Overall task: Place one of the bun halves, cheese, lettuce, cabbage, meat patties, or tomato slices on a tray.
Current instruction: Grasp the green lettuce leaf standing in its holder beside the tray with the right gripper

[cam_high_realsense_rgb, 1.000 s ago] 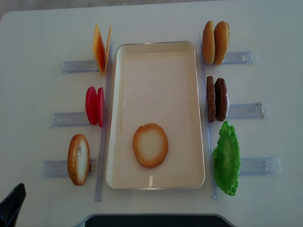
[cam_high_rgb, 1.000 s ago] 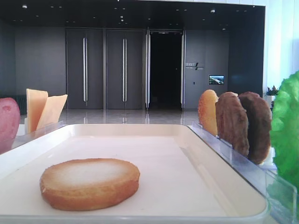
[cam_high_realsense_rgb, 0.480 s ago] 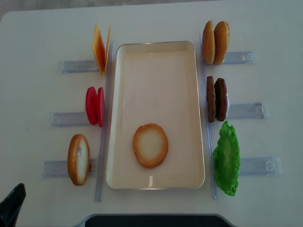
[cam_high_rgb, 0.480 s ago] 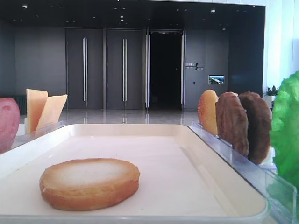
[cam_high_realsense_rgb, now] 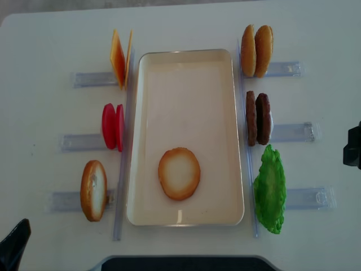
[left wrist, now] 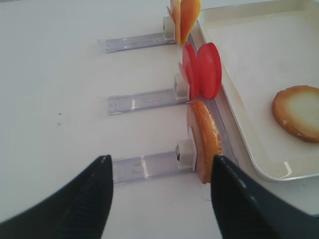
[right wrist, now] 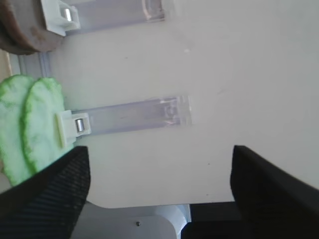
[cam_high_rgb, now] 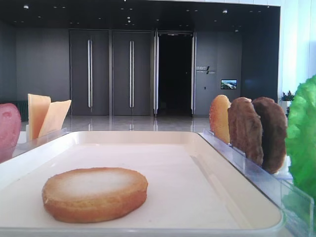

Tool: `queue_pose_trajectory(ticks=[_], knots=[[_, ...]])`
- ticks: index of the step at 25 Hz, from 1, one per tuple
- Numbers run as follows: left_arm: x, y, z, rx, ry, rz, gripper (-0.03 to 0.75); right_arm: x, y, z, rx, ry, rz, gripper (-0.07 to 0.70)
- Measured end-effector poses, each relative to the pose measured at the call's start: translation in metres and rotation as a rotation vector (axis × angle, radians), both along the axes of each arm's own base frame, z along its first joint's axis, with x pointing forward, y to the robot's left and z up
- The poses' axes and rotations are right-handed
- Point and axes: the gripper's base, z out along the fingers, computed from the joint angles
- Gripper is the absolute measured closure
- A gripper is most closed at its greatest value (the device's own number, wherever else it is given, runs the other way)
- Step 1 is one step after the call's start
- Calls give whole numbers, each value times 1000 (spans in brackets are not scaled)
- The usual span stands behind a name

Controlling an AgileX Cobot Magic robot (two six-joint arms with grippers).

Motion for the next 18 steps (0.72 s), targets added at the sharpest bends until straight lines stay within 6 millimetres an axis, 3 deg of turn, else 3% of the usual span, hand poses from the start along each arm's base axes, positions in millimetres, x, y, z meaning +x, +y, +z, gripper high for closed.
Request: queue_pose_trajectory(ticks=[13,18], knots=[[0,0,0,0,0,0,244,-29,64,-2,19,20,148,55],[0,0,0,0,0,0,244,-20,89,-16,-52,40,185,55]])
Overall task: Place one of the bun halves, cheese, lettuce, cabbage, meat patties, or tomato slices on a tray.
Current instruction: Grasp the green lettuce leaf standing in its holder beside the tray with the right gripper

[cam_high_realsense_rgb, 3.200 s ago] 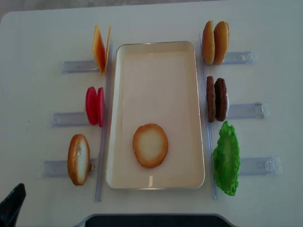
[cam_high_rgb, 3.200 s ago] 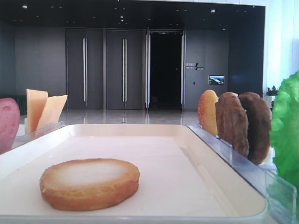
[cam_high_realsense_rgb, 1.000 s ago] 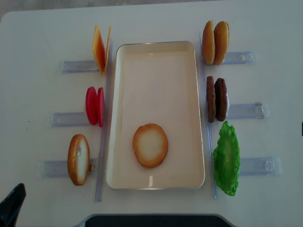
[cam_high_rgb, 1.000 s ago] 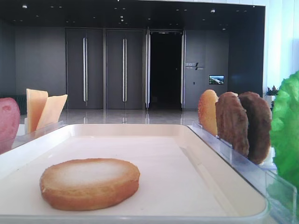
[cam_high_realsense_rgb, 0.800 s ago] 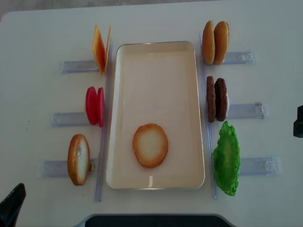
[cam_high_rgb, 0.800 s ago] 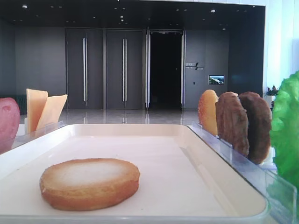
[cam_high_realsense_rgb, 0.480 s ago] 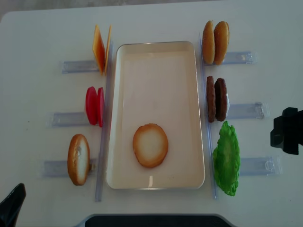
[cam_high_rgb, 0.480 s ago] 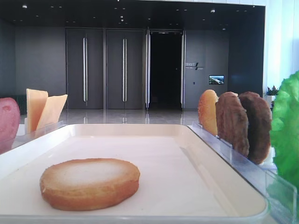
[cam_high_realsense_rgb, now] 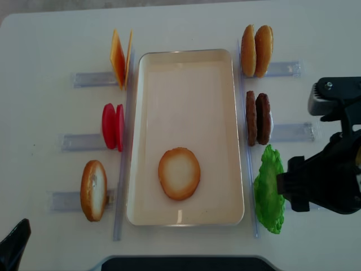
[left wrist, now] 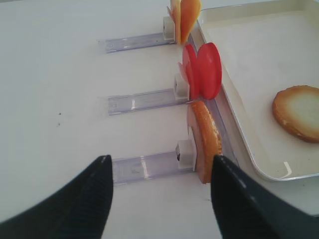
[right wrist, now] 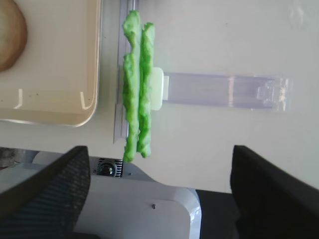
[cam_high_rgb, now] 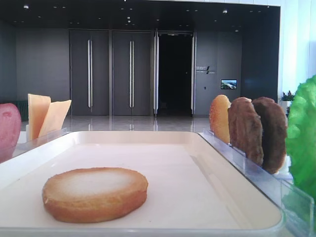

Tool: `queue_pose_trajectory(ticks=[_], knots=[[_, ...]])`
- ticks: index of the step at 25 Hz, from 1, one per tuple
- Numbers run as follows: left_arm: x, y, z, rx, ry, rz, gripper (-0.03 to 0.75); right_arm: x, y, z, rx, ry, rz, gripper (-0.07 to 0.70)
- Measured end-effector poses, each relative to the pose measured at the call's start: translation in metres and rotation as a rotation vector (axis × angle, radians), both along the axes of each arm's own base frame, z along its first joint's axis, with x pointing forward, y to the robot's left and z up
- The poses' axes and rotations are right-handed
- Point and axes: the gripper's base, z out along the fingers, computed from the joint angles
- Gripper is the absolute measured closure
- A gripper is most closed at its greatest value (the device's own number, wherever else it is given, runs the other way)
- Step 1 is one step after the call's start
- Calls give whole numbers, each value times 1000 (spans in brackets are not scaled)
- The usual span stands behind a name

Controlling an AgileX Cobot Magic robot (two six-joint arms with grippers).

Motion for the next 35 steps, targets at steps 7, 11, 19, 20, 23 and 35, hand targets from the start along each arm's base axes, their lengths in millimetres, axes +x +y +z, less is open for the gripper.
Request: queue_pose_trajectory(ticks=[7,11,19,20,23,35], knots=[[0,0,0,0,0,0,244,20,20,-11,-53,-3,26,55],[0,0,0,0,0,0,244,26,27,-19,-74,9,48,55],[0,0,0,0,0,0,244,31,31,-25,-82,9,70,76],[0,0,0,0,0,0,244,32,30,-25,-78,8,69,79],[0,0,0,0,0,0,244,34,30,-26,-83,12,79,88],[0,0,0,1,0,0,244,38,35,-35,-97,28,103,154]])
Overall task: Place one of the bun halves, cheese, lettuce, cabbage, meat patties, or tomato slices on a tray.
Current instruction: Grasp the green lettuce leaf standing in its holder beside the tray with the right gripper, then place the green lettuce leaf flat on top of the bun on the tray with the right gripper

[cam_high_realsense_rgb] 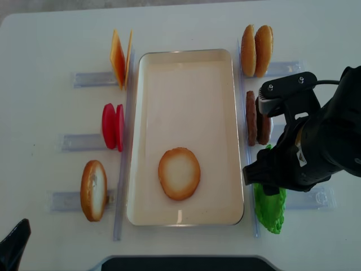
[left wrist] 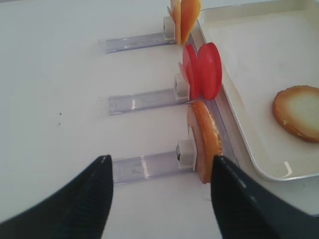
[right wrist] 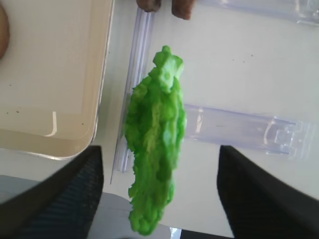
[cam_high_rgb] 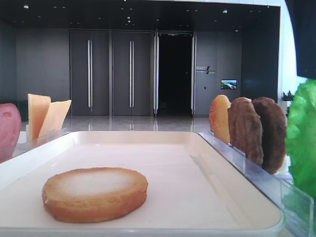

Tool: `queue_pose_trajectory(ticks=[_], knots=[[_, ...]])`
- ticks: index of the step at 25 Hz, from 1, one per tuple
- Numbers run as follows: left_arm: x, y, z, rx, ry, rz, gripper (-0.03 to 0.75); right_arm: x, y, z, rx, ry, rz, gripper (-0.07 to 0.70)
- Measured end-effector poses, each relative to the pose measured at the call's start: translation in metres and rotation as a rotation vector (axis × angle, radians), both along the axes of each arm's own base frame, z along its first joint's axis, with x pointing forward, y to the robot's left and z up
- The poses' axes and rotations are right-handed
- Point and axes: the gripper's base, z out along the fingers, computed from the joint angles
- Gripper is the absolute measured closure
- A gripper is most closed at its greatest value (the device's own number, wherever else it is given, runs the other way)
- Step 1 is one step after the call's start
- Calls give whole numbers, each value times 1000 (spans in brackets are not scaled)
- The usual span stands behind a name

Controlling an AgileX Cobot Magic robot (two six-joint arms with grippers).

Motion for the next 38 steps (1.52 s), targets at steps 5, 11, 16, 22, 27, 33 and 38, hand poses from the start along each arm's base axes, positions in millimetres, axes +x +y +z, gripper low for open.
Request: queue_pose_trajectory(ticks=[5,11,16,22,27,33,38], knots=[[0,0,0,0,0,0,244,0,0,0,1,-1,0,292],[0,0,0,0,0,0,244,0,0,0,2,-2,3,474],[0,0,0,0,0,0,244,0,0,0,-1,-4,22,580],[0,0,0,-1,0,0,244,-1,3,1,25,13,15,580],[0,0,0,-2,0,1,244,2,14,20,117,11,10,580],[0,0,0,-2,0,1,244,7,22,49,179,-25,29,580],[0,0,0,-2,0,1,244,8,23,66,186,-33,36,580]])
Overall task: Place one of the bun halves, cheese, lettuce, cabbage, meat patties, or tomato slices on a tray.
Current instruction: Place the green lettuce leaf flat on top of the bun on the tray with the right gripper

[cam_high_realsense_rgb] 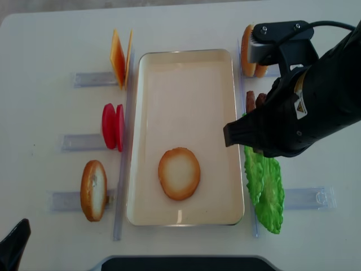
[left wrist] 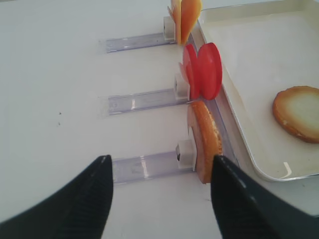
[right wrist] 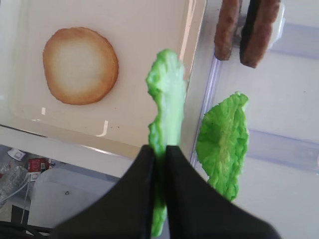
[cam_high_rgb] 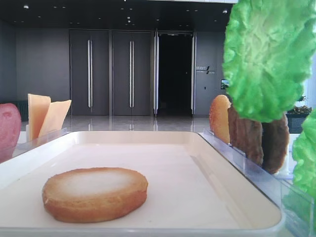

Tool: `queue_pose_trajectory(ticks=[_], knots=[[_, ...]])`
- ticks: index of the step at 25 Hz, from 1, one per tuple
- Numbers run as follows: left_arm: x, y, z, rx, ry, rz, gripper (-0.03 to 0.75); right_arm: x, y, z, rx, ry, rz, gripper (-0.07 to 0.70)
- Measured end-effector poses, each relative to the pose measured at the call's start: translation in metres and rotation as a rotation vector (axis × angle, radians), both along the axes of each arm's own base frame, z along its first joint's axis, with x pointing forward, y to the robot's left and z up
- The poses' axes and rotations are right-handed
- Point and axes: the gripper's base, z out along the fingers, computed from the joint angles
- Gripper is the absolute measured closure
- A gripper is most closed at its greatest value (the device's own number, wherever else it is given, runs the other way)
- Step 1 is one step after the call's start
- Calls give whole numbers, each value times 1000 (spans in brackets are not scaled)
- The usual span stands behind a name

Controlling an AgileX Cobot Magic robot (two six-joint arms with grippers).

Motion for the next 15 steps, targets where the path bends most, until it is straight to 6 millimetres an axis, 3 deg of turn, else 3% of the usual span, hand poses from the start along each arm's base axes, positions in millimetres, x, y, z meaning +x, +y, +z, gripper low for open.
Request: queue_pose_trajectory(ticks=[7,15], knots=[[0,0,0,0,0,0,244,-2,3,2,26,21,23,580],[0,0,0,0,0,0,244,4,23,11,270,-50,93,580]])
